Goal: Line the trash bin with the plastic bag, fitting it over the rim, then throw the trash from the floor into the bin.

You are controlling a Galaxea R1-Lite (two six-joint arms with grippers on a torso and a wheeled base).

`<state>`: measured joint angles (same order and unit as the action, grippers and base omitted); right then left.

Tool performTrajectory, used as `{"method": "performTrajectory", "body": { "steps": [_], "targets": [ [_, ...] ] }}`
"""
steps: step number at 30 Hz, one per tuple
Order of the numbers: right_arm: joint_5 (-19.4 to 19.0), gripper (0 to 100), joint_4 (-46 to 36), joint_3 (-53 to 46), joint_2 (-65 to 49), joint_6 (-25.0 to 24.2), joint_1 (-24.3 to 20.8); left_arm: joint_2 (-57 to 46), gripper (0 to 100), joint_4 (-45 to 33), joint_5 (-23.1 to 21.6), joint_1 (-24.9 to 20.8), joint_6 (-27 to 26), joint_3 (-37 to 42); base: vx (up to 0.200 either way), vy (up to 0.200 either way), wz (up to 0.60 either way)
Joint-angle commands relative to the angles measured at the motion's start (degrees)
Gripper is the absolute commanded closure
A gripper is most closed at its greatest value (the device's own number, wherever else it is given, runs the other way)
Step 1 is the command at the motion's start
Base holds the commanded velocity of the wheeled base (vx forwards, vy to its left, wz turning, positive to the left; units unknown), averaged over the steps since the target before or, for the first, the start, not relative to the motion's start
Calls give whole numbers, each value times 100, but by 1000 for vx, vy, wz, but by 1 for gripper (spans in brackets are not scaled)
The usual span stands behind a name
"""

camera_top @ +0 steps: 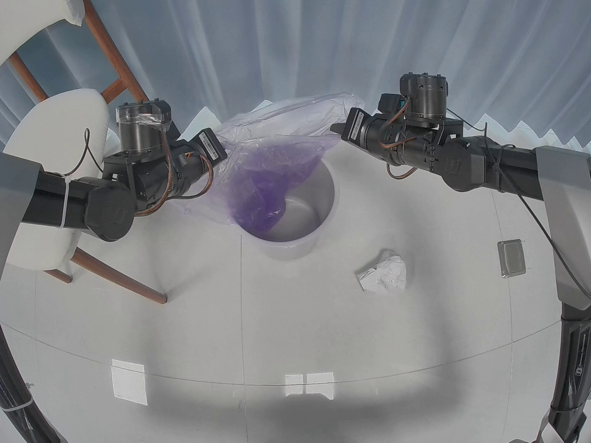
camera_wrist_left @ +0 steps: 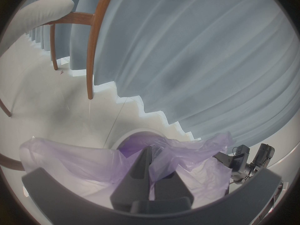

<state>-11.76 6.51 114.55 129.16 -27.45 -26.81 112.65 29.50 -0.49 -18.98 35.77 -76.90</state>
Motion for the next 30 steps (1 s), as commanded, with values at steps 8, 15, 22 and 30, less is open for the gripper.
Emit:
{"method": "performTrajectory", "body": {
  "steps": [8,15,22,30],
  "targets": [
    [7,0,-519,4,-268,-1851,-105,99,100,3,22,-176,273,-27,0,0,0],
    [60,0,-1741,4,-471,-2528,-246,81,100,3,22,-220,317,-27,0,0,0],
    [104,0,-2233,4,-453,-3152,-439,73,100,3,22,-246,317,-53,0,0,0],
    [95,0,-2207,4,-392,-3389,-756,73,100,3,22,-290,317,-53,0,0,0]
  ]
}}
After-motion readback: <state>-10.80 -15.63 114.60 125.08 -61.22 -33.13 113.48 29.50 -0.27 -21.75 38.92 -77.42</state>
